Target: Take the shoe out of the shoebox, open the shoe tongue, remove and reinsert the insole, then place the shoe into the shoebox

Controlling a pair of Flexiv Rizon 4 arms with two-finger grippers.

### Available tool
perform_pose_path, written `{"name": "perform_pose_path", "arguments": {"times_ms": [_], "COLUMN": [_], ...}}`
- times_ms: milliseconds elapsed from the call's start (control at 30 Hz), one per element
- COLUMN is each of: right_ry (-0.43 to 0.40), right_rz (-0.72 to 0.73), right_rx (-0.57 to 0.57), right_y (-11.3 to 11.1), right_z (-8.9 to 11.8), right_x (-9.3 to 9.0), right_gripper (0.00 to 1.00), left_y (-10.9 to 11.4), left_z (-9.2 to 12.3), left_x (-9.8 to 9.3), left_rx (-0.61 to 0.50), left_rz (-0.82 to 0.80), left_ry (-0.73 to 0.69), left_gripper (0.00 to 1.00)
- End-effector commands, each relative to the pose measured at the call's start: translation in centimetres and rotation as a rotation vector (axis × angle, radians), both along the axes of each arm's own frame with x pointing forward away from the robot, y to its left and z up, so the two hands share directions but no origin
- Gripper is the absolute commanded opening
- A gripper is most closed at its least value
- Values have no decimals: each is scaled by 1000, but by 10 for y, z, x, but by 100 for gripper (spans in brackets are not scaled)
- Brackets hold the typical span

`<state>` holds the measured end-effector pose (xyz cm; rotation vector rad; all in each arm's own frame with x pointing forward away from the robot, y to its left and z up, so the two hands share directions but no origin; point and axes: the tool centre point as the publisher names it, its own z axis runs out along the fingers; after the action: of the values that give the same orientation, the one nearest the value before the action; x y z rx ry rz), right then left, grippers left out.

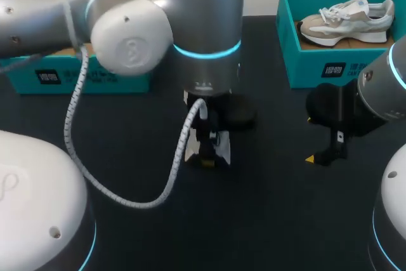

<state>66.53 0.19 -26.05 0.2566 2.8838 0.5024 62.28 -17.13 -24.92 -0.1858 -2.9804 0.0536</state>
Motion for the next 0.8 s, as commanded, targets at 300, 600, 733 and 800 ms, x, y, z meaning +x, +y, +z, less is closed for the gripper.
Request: {"name": "perform_pose_path", "arguments": {"times_ms": [300,600,733,800], "right_ry": [-4,-4,-4,-4], "right_rz": [-1,-1,-1,-1], "right_rx": [0,0,0,0], "right_y": [0,0,0,0], "right_z": [-1,-1,-1,-1], "right_x": [-1,-1,-1,-1], "right_gripper": [100,100,100,100], "left_y": [26,73,108,128], "left_z": [50,63,74,82], "left_x": [6,33,58,68], "left_rx": [-35,-84,-53,-46], "left_rz": [3,-63,-48,-53], "left_ry": [-7,10,-23,-42], "left_gripper": [0,0,0,0]}}
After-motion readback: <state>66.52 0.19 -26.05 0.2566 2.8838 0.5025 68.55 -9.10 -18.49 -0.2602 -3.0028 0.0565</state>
